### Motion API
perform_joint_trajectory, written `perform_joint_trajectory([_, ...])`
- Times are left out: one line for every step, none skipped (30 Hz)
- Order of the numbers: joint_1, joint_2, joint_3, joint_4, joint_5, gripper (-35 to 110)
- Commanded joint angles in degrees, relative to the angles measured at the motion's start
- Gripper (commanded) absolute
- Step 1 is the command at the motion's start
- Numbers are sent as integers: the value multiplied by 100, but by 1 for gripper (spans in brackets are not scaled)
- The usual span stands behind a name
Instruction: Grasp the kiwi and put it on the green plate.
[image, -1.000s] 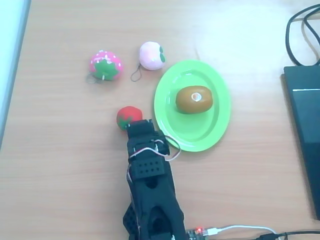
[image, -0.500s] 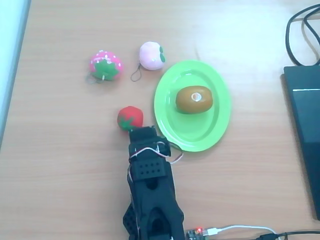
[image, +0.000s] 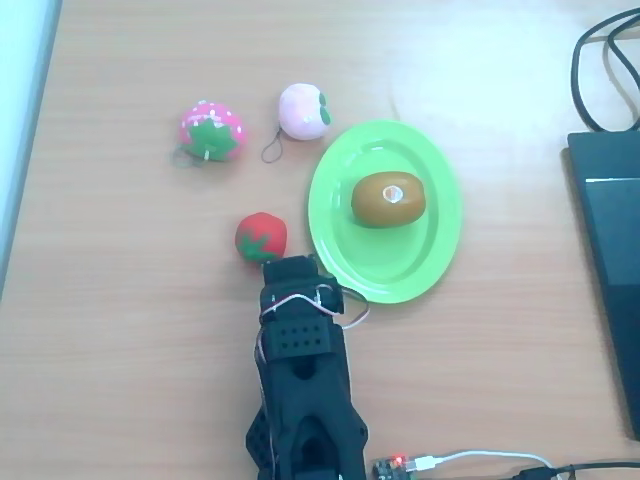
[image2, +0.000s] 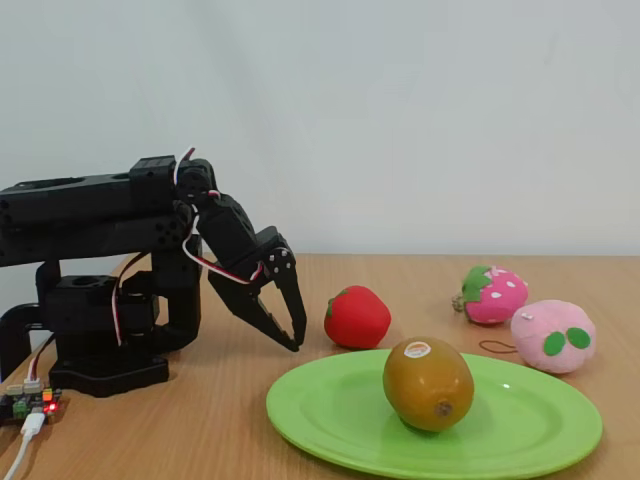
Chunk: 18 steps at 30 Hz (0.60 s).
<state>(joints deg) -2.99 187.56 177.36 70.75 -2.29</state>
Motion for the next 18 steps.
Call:
perform_joint_trajectory([-88,132,26,44,-53,-8])
perform_joint_trajectory([-88,132,26,44,-53,-8])
perform_joint_trajectory([-88,132,26,44,-53,-8])
perform_joint_trajectory([-88,132,26,44,-53,-7])
perform_joint_trajectory([-88,132,26,44,-53,-7])
perform_joint_trajectory([-88,132,26,44,-53,-7])
perform_joint_trajectory([-88,132,26,44,-53,-8])
perform_joint_trajectory([-88,132,26,44,-53,-8])
perform_joint_trajectory([-88,132,26,44,-53,-8])
perform_joint_trajectory([-88,132,26,44,-53,-8])
perform_joint_trajectory([-88,132,26,44,-53,-8])
perform_joint_trajectory([-88,132,26,44,-53,-4])
perform_joint_trajectory([-88,132,26,44,-53,-3])
perform_joint_trajectory([-88,132,26,44,-53,-7])
perform_joint_trajectory([-88,132,26,44,-53,-8])
perform_joint_trajectory([-88,132,26,44,-53,-8])
perform_joint_trajectory([-88,132,26,44,-53,-8])
perform_joint_trajectory([-88,132,26,44,-53,-8])
